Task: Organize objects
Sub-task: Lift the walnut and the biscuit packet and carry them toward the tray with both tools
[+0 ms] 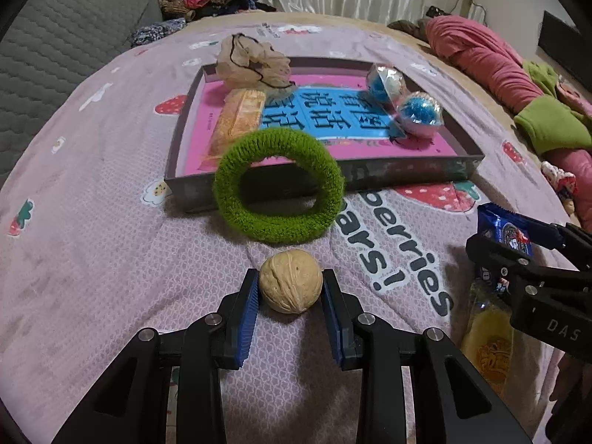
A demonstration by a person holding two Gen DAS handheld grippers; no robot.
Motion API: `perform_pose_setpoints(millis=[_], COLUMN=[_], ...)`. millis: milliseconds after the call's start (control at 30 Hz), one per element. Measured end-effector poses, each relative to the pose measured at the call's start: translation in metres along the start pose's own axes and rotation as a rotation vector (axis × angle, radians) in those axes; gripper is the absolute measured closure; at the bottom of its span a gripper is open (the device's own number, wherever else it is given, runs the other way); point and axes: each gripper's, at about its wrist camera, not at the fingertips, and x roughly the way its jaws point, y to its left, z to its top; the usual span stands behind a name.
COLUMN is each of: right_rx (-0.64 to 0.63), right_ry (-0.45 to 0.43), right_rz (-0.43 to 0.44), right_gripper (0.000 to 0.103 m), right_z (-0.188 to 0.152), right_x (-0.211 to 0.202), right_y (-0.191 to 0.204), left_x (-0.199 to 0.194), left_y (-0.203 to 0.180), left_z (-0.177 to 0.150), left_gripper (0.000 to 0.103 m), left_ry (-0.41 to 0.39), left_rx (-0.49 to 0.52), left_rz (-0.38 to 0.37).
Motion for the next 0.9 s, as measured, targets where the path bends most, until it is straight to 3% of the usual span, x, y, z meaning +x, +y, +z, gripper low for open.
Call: perform_pose_setpoints(millis=[900], right_rx=[-0.061], right_ry=[-0.165], right_rz=[-0.013], right_gripper=[0.032], right_z=[0.027], right_x=[-0.106], right_y=[0.013], left_x=[-0.103], left_y=[0.008], left_z=[0.017], left_gripper=[0.069], left_ry=[-0.138], left_rx=[-0.006], left_rz=[0.030])
